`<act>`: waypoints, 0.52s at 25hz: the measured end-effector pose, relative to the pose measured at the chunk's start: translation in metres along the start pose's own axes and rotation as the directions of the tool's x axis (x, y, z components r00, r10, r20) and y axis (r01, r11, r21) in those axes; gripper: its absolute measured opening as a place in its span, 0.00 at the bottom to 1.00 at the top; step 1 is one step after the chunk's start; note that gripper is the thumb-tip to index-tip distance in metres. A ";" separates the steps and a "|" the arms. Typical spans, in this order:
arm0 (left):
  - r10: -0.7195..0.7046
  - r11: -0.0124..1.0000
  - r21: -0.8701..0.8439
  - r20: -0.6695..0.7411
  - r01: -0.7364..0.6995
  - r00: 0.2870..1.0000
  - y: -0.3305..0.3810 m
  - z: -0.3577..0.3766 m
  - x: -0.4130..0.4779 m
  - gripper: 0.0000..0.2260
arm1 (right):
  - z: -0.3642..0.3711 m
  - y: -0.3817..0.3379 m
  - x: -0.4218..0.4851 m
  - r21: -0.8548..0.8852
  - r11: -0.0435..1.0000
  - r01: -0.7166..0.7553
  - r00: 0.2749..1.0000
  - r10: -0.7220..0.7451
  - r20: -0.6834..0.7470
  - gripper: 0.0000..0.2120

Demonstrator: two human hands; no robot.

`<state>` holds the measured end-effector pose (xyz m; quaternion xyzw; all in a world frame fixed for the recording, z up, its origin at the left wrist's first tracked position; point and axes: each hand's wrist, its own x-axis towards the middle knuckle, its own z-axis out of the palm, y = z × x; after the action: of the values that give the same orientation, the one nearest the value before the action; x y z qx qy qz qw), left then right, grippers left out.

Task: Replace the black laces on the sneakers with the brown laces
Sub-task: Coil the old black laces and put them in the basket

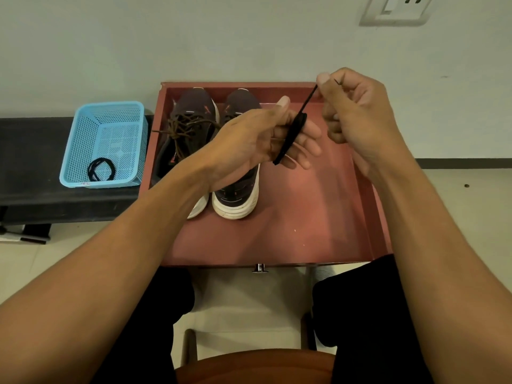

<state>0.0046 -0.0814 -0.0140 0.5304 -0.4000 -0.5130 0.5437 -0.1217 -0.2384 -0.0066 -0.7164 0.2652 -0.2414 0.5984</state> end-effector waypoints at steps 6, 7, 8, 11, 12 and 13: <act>0.123 0.946 -0.286 -0.118 -0.152 0.985 0.004 -0.004 0.003 0.19 | 0.020 0.014 -0.006 -0.250 0.968 -0.030 0.953 0.103 0.286 0.17; 0.131 0.935 -0.309 -0.160 -0.176 0.978 0.004 -0.006 0.004 0.18 | 0.026 0.012 -0.008 -0.267 0.963 -0.040 0.948 0.122 0.295 0.15; 0.135 0.926 -0.323 -0.200 -0.195 0.971 0.004 -0.009 0.004 0.18 | 0.031 0.010 -0.009 -0.267 0.963 -0.042 0.946 0.124 0.298 0.14; 0.140 0.915 -0.328 -0.291 -0.236 0.946 0.002 -0.017 0.005 0.19 | 0.041 0.012 -0.009 -0.303 0.953 0.012 0.948 0.086 0.307 0.14; 0.147 0.912 -0.324 -0.312 -0.250 0.939 0.002 -0.019 0.005 0.19 | 0.042 0.013 -0.008 -0.320 0.947 0.021 0.947 0.084 0.311 0.15; 0.154 0.912 -0.316 -0.331 -0.263 0.931 0.001 -0.020 0.004 0.20 | 0.043 0.014 -0.008 -0.329 0.944 0.013 0.945 0.096 0.314 0.15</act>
<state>0.0253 -0.0824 -0.0155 0.4487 -0.2687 -0.4288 0.7366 -0.1005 -0.2040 -0.0273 -0.8297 0.2142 -0.0597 0.5120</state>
